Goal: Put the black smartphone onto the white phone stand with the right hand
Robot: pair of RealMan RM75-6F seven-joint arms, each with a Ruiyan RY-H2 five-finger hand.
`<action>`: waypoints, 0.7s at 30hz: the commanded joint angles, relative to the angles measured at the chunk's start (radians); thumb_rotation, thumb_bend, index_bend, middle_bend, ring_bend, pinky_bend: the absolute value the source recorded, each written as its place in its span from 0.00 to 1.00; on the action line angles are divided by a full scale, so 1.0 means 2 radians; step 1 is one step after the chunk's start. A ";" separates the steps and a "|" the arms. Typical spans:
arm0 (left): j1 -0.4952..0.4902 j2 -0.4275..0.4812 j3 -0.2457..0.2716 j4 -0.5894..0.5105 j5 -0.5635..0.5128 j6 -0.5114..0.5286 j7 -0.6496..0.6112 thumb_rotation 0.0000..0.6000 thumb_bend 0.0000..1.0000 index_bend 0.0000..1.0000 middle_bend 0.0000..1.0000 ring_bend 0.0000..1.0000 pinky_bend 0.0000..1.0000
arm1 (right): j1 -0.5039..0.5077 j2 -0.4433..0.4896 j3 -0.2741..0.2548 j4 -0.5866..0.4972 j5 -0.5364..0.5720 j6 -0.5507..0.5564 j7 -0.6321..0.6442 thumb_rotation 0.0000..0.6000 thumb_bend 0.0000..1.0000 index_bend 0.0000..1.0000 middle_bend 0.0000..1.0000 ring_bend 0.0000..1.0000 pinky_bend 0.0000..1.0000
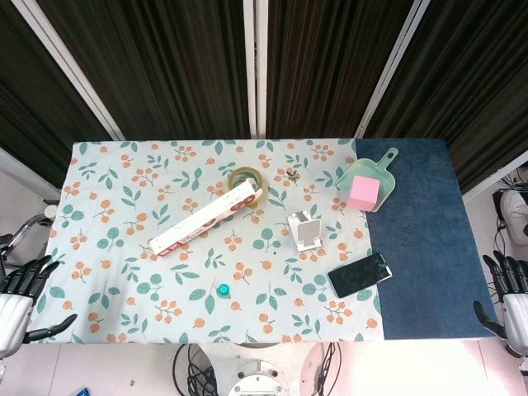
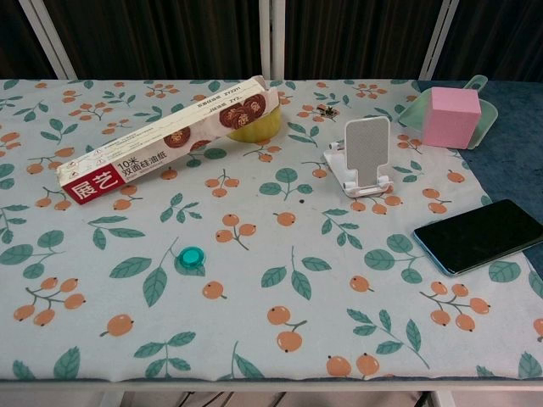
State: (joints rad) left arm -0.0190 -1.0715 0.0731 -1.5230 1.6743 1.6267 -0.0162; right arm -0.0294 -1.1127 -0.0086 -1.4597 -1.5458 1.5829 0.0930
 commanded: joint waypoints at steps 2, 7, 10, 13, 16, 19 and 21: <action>-0.002 -0.004 -0.003 0.002 -0.005 -0.007 0.002 0.18 0.11 0.11 0.07 0.10 0.20 | 0.002 0.000 0.001 -0.001 -0.002 -0.004 0.000 1.00 0.28 0.00 0.00 0.00 0.00; -0.003 -0.008 -0.010 0.001 -0.016 -0.013 0.007 0.21 0.11 0.11 0.07 0.10 0.20 | 0.006 0.002 0.002 -0.005 -0.009 -0.007 -0.005 1.00 0.28 0.00 0.00 0.00 0.00; -0.004 -0.006 -0.011 -0.001 -0.019 -0.017 0.009 0.21 0.11 0.11 0.07 0.10 0.20 | 0.009 0.004 0.002 -0.011 -0.015 -0.008 -0.008 1.00 0.28 0.00 0.00 0.00 0.00; -0.004 -0.006 -0.014 0.000 -0.020 -0.017 0.010 0.23 0.11 0.11 0.07 0.10 0.20 | 0.017 0.007 0.004 -0.018 -0.018 -0.018 -0.016 1.00 0.28 0.00 0.00 0.00 0.00; -0.005 -0.008 -0.018 0.003 -0.023 -0.017 0.008 0.24 0.11 0.11 0.07 0.10 0.20 | 0.033 0.018 0.002 -0.033 -0.017 -0.051 -0.033 1.00 0.27 0.00 0.00 0.00 0.00; -0.004 -0.012 -0.020 0.009 -0.024 -0.016 0.004 0.25 0.11 0.11 0.07 0.10 0.20 | 0.062 0.042 0.000 -0.065 -0.013 -0.107 -0.078 1.00 0.26 0.00 0.00 0.00 0.00; -0.003 -0.016 -0.020 0.011 -0.026 -0.015 0.002 0.26 0.11 0.11 0.07 0.10 0.20 | 0.083 0.059 0.002 -0.094 -0.001 -0.149 -0.116 1.00 0.24 0.00 0.00 0.00 0.00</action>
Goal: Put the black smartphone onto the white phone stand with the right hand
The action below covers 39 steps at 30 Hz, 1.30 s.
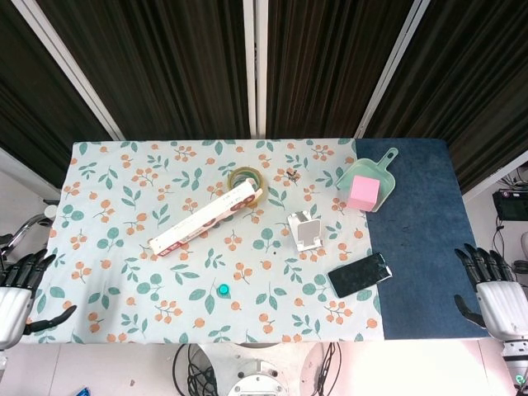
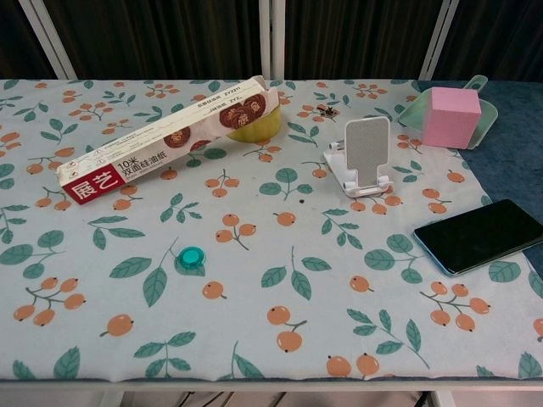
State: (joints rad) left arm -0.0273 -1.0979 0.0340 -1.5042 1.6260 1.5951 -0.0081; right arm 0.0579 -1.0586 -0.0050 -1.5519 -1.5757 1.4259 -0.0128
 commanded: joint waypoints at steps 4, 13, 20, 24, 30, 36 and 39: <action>0.003 -0.007 0.001 0.002 -0.002 -0.001 -0.007 0.27 0.11 0.11 0.07 0.10 0.20 | 0.097 0.063 0.013 -0.119 0.069 -0.177 -0.155 1.00 0.21 0.00 0.00 0.00 0.00; 0.005 -0.007 0.002 -0.002 0.001 0.001 -0.017 0.33 0.13 0.11 0.07 0.10 0.20 | 0.199 0.020 0.031 -0.132 0.185 -0.308 -0.259 1.00 0.19 0.00 0.00 0.00 0.00; 0.006 -0.005 0.000 -0.001 0.000 0.001 -0.022 0.33 0.13 0.11 0.07 0.10 0.20 | 0.223 -0.032 0.026 -0.099 0.218 -0.309 -0.279 1.00 0.16 0.00 0.00 0.00 0.00; 0.006 -0.005 0.000 -0.001 -0.001 0.001 -0.024 0.33 0.13 0.11 0.07 0.10 0.20 | 0.226 -0.051 0.020 -0.081 0.220 -0.307 -0.269 1.00 0.15 0.00 0.00 0.00 0.00; 0.006 -0.004 -0.001 -0.001 -0.003 -0.001 -0.025 0.33 0.13 0.11 0.07 0.10 0.20 | 0.227 -0.073 0.013 -0.058 0.215 -0.296 -0.252 1.00 0.13 0.00 0.00 0.00 0.00; 0.006 -0.004 -0.002 0.000 -0.005 -0.004 -0.026 0.33 0.13 0.11 0.07 0.10 0.20 | 0.231 -0.085 0.011 -0.045 0.211 -0.296 -0.233 1.00 0.13 0.00 0.00 0.00 0.00; 0.006 -0.003 -0.002 -0.001 -0.006 -0.005 -0.026 0.33 0.13 0.11 0.07 0.10 0.20 | 0.236 -0.088 0.009 -0.042 0.213 -0.299 -0.231 1.00 0.13 0.00 0.00 0.00 0.00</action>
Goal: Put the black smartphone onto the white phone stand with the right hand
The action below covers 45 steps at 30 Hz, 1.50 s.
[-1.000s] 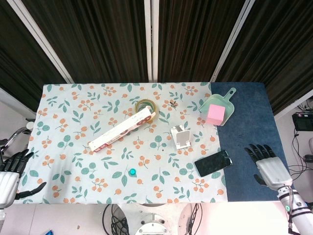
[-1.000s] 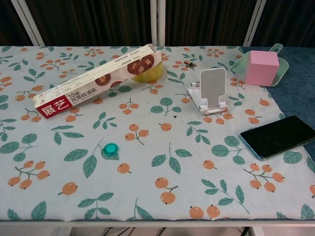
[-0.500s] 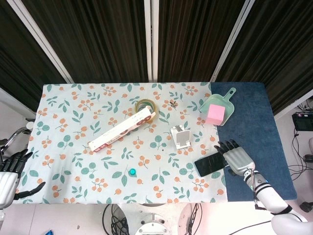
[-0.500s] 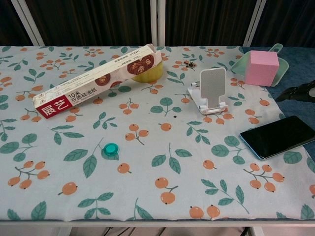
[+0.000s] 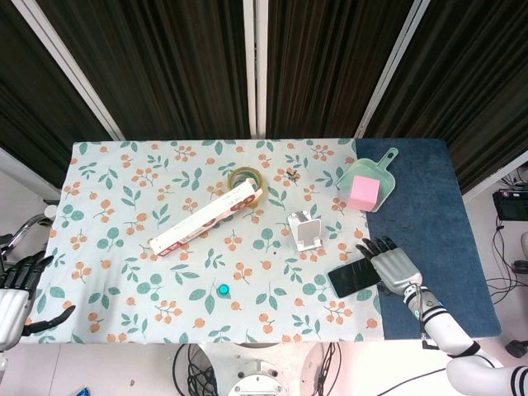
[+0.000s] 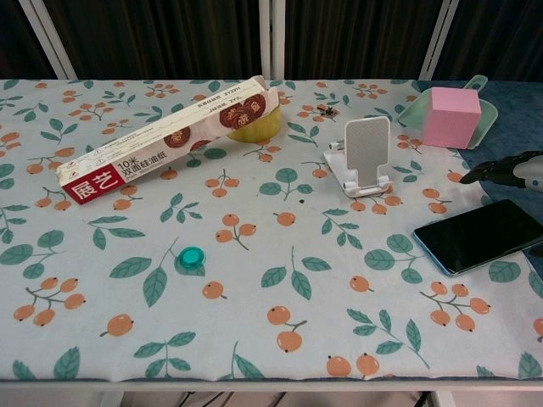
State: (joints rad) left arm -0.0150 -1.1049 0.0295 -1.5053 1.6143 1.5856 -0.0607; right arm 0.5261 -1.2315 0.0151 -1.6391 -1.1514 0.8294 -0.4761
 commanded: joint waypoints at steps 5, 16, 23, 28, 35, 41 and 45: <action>0.001 0.000 0.000 0.001 -0.001 -0.002 -0.002 0.33 0.13 0.11 0.07 0.10 0.20 | 0.006 -0.008 -0.005 0.007 0.007 -0.001 0.001 1.00 0.13 0.00 0.00 0.00 0.00; 0.002 0.001 -0.001 0.002 -0.003 -0.001 -0.006 0.33 0.13 0.11 0.07 0.10 0.20 | 0.011 -0.017 -0.010 0.011 0.009 0.006 0.006 1.00 0.15 0.14 0.00 0.00 0.00; 0.005 0.002 -0.001 0.001 -0.006 -0.001 -0.008 0.33 0.13 0.11 0.07 0.10 0.20 | 0.014 -0.019 -0.015 0.012 0.013 0.008 0.003 1.00 0.16 0.19 0.00 0.00 0.00; 0.006 0.002 0.000 0.003 -0.006 0.000 -0.011 0.33 0.13 0.11 0.07 0.10 0.20 | 0.014 -0.020 -0.017 0.012 0.015 0.012 0.003 1.00 0.16 0.22 0.00 0.00 0.00; 0.005 0.003 0.002 0.000 -0.004 -0.005 -0.020 0.27 0.13 0.11 0.07 0.10 0.20 | 0.017 -0.021 -0.020 0.013 0.014 0.013 0.006 1.00 0.18 0.29 0.00 0.00 0.00; 0.004 0.004 0.002 -0.001 -0.004 -0.007 -0.021 0.27 0.13 0.11 0.07 0.10 0.20 | 0.014 -0.024 -0.020 0.017 0.004 0.022 0.016 1.00 0.18 0.48 0.00 0.00 0.00; 0.004 0.003 0.002 -0.001 -0.005 -0.009 -0.024 0.26 0.13 0.11 0.07 0.10 0.20 | 0.012 -0.023 -0.019 0.017 0.001 0.026 0.023 1.00 0.22 0.57 0.00 0.00 0.00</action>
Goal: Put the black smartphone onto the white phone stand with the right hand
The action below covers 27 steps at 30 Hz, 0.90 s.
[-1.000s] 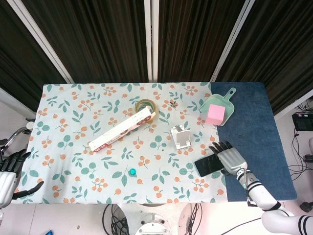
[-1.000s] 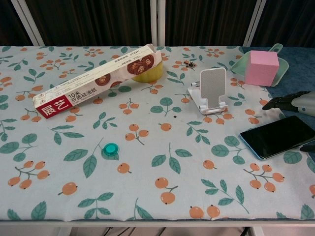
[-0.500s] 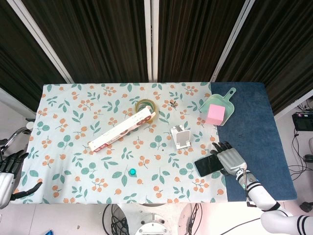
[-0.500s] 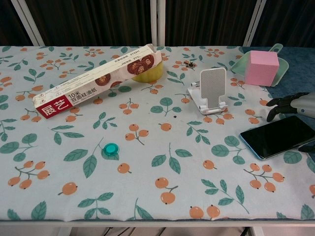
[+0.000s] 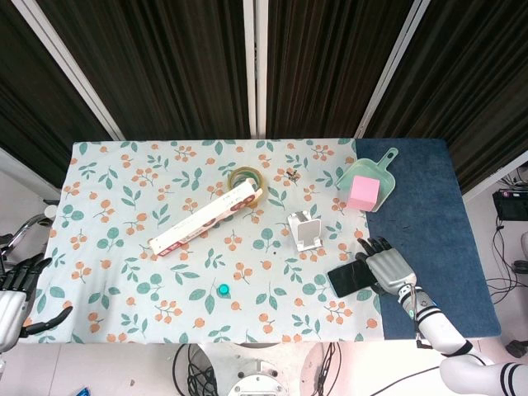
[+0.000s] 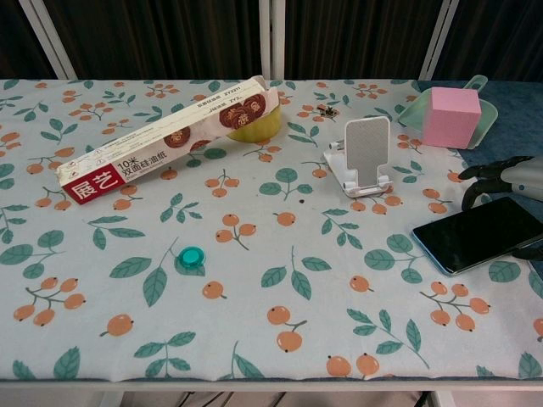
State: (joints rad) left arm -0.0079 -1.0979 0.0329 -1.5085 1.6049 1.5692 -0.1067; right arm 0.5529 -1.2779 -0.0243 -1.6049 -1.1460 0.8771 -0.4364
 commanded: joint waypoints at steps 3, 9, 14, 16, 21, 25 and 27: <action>0.000 -0.001 0.000 0.001 -0.001 -0.001 -0.003 0.27 0.13 0.11 0.07 0.10 0.20 | -0.005 0.000 0.001 0.000 -0.012 0.011 0.016 1.00 0.24 0.62 0.01 0.00 0.00; 0.001 -0.002 0.001 0.001 -0.001 -0.002 -0.006 0.26 0.13 0.11 0.07 0.10 0.20 | -0.012 0.001 0.001 0.005 -0.033 0.023 0.036 1.00 0.28 0.66 0.13 0.08 0.01; 0.001 -0.001 0.002 0.001 -0.002 -0.004 -0.008 0.27 0.13 0.11 0.07 0.10 0.20 | -0.016 0.001 0.001 0.008 -0.045 0.031 0.045 1.00 0.29 0.68 0.28 0.27 0.04; 0.001 -0.001 0.002 0.000 -0.003 -0.005 -0.008 0.27 0.13 0.11 0.07 0.10 0.20 | -0.018 0.000 0.002 0.010 -0.050 0.035 0.049 1.00 0.29 0.69 0.33 0.32 0.04; 0.002 0.001 0.002 0.000 -0.003 -0.004 -0.010 0.27 0.13 0.11 0.07 0.10 0.20 | -0.022 0.001 0.004 0.010 -0.064 0.048 0.062 1.00 0.30 0.71 0.43 0.47 0.04; 0.002 0.002 0.002 -0.001 -0.003 -0.003 -0.010 0.27 0.13 0.11 0.07 0.10 0.20 | -0.028 0.007 0.010 0.006 -0.080 0.065 0.078 1.00 0.32 0.73 0.47 0.53 0.05; 0.003 0.002 0.001 -0.002 -0.003 -0.003 -0.010 0.27 0.13 0.11 0.07 0.10 0.20 | -0.030 0.013 0.014 0.002 -0.087 0.076 0.083 1.00 0.33 0.73 0.50 0.54 0.05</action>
State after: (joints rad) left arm -0.0026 -1.0929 0.0355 -1.5117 1.5981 1.5643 -0.1265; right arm 0.4980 -1.2609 -0.0026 -1.5950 -1.3097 1.0154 -0.2784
